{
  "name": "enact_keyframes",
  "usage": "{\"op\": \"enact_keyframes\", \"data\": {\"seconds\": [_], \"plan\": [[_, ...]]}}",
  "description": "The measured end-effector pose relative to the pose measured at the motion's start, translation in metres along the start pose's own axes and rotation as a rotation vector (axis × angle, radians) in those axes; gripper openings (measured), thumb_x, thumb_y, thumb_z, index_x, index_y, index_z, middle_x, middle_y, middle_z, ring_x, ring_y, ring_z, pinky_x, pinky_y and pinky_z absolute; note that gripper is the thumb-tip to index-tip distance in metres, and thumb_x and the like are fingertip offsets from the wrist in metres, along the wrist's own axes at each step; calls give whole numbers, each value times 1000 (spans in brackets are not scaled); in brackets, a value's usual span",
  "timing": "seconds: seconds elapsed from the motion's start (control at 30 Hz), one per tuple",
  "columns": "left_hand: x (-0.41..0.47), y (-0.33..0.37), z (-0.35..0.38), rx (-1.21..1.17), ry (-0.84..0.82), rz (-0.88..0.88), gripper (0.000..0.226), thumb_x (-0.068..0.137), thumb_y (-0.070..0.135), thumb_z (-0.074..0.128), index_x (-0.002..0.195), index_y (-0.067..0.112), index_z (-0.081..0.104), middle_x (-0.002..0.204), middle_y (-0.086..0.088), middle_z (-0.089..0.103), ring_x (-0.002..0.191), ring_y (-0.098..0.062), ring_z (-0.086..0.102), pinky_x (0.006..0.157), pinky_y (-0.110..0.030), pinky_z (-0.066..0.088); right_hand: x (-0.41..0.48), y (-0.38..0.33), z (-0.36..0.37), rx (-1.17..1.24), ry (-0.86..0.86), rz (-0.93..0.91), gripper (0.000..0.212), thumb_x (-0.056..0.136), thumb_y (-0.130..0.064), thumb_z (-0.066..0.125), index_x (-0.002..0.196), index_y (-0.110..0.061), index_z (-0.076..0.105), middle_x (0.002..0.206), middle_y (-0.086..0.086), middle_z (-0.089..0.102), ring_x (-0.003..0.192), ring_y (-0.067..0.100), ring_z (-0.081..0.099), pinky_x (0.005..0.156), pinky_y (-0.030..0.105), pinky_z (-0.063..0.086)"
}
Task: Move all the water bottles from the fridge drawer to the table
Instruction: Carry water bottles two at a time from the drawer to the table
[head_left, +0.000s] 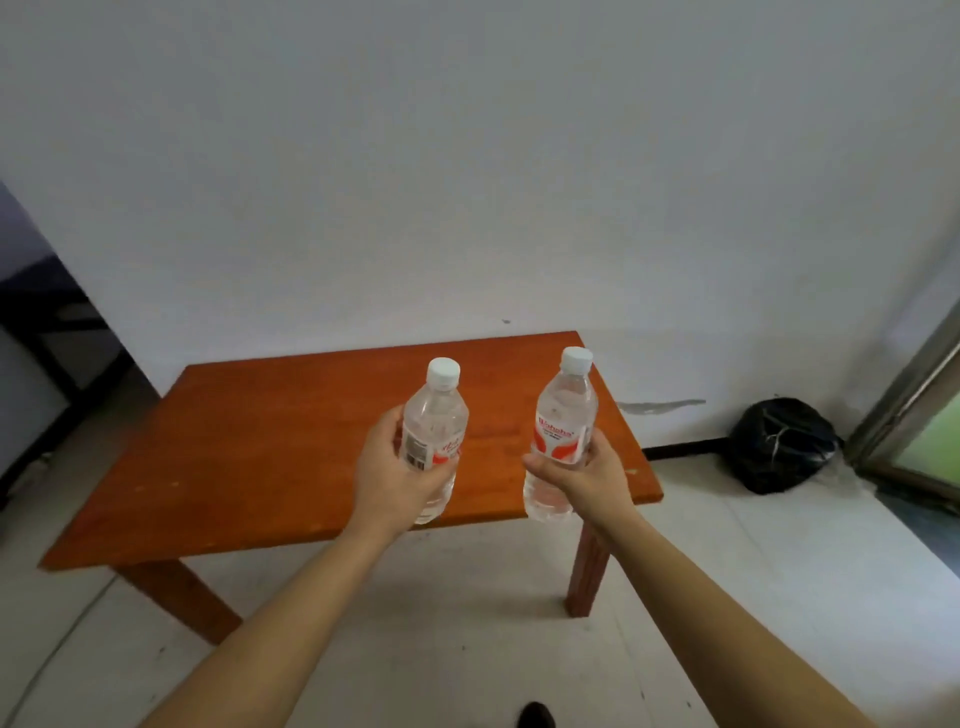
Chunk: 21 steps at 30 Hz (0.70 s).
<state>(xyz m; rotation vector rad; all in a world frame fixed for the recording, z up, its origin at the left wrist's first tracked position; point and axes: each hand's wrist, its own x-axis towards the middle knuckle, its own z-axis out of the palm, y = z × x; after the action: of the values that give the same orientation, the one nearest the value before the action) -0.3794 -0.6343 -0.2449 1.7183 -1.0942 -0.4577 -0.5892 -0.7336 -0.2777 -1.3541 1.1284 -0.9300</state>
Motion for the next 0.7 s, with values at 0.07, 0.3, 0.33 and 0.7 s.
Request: {"op": "enact_keyframes", "data": {"seconds": [0.07,0.3,0.33,0.7], "plan": [[41,-12,-1,-14,35,-34,75,68,30,89,132,32,48,124,13,60,114,-15,60,99,-45,51,46,0,20,-38,-40,-12,71,67,-33,90,126,-29,51,114,-11,65,104,13,65,99,46,50],[178,-28,-19,28,167,-63,69,64,29,92,120,33,52,113,16,64,102,-5,63,89,-33,55,198,-25,86,-122,-140,-100,75,62,-37,92,126,-28,52,114,-12,65,107,14,63,94,39,53],[199,-34,-25,44,188,-65,69,64,30,92,121,32,52,112,16,64,100,-4,63,86,-31,54,222,-31,98,-138,-158,-116,76,61,-37,92,126,-27,53,113,-12,65,106,15,63,93,38,53],[370,-143,-85,149,227,-151,80,64,32,92,131,25,49,119,12,63,105,-10,61,89,-33,54,385,-25,248,-382,-150,-162,80,44,-63,87,112,-33,60,111,-7,62,101,14,62,84,39,58]]}}
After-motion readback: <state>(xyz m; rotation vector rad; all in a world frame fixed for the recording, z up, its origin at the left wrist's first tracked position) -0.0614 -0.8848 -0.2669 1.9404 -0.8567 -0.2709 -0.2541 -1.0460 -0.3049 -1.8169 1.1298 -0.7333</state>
